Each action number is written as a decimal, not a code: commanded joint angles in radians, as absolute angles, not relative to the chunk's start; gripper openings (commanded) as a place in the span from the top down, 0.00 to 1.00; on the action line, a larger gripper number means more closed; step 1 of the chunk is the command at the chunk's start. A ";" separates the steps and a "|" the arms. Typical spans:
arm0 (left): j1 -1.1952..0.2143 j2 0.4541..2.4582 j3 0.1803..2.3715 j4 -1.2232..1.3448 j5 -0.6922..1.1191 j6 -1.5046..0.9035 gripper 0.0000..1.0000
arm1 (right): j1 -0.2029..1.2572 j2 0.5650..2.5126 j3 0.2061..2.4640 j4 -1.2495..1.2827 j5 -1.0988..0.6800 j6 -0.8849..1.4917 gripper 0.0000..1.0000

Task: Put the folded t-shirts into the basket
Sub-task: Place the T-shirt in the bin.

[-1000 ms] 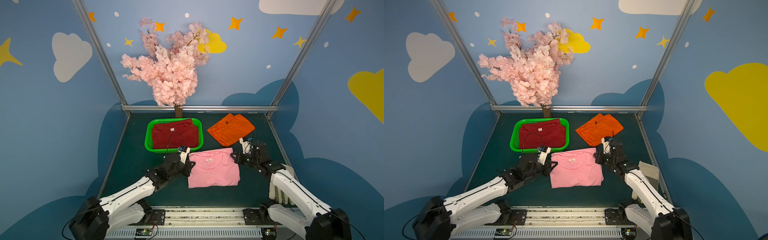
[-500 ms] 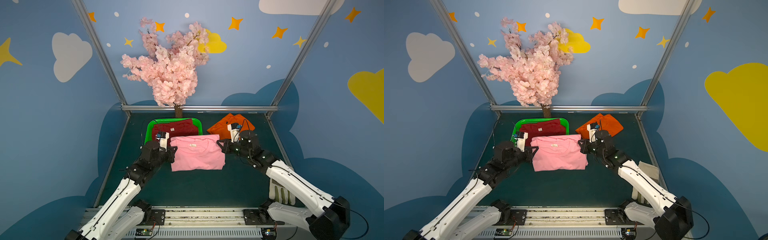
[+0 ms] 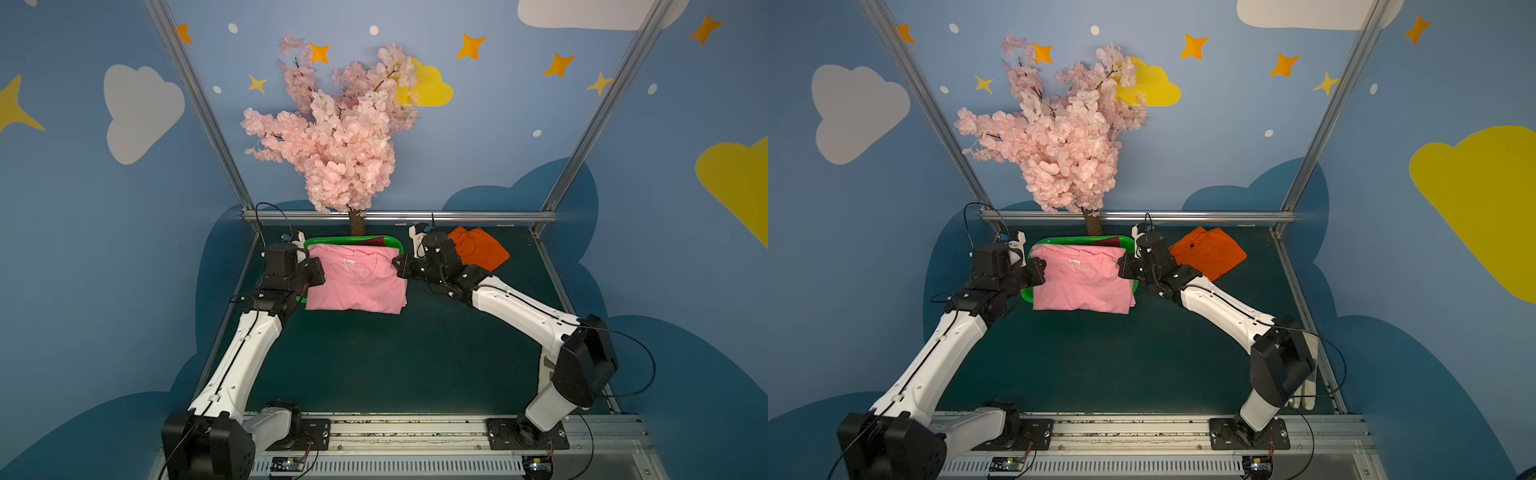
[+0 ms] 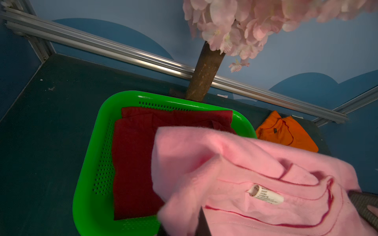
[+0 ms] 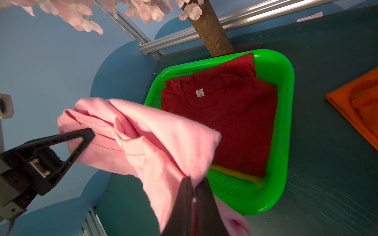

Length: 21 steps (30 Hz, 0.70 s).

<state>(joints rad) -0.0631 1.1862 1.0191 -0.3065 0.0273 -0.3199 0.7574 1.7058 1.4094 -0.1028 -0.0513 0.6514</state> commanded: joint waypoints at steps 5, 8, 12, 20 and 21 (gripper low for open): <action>-0.013 1.305 1.082 -0.252 -0.002 -0.275 0.97 | 0.733 1.898 1.581 -0.064 -0.065 0.639 1.00; -0.004 1.361 1.106 -0.243 -0.013 -0.261 0.97 | 0.715 1.974 1.640 -0.075 -0.097 0.620 1.00; 0.001 1.435 1.143 -0.237 -0.018 -0.239 0.97 | 0.706 2.053 1.730 -0.133 -0.101 0.579 1.00; 0.006 1.562 1.220 -0.254 -0.042 -0.193 0.97 | 0.691 2.191 1.885 -0.220 -0.097 0.519 1.00; 0.007 1.580 1.234 -0.259 -0.042 -0.185 0.97 | 0.691 2.206 1.903 -0.227 -0.095 0.510 1.00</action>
<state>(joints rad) -0.0002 1.5501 1.1904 -0.2832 -0.0246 -0.2188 0.6952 2.1712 1.8496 -0.1898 -0.0967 0.5518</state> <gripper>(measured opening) 0.086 0.071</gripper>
